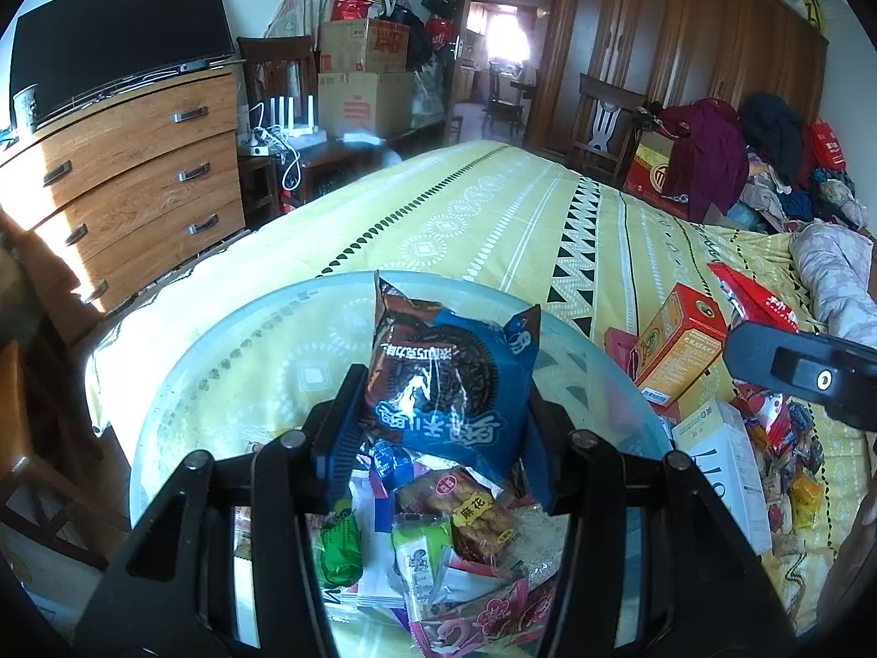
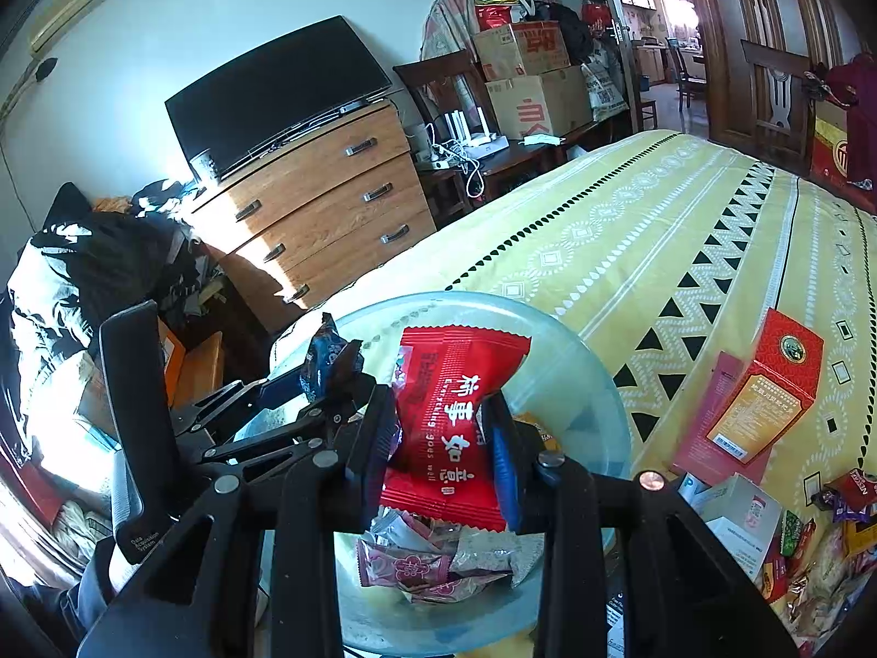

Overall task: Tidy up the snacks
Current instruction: 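Open the left gripper over the bowl while the right gripper releases the red packet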

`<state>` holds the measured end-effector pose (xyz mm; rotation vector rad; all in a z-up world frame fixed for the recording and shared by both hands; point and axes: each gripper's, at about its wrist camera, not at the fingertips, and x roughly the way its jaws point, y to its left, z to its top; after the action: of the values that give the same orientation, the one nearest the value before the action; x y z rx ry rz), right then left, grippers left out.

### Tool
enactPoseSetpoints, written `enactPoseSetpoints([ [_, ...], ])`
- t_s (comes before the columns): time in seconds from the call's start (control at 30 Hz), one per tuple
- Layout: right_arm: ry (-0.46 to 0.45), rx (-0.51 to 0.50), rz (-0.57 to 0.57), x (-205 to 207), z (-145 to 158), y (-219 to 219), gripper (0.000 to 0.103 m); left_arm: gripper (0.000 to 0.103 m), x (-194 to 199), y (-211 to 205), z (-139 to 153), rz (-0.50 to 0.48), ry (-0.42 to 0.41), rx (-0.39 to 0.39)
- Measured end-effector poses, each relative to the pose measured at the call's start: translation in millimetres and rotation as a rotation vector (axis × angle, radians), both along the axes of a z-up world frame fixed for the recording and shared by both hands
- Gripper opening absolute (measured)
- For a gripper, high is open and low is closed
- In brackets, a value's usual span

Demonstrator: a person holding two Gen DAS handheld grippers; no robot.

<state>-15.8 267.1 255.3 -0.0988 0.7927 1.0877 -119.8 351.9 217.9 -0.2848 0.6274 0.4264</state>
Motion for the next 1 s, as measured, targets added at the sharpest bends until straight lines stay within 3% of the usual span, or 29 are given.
enactPoseSetpoints([
  [1.0, 0.004, -0.005, 0.006, -1.1, -7.7, 3.5, 0.037, 0.051, 5.8, 0.1, -8.4, -0.004, 0.001, -0.016],
])
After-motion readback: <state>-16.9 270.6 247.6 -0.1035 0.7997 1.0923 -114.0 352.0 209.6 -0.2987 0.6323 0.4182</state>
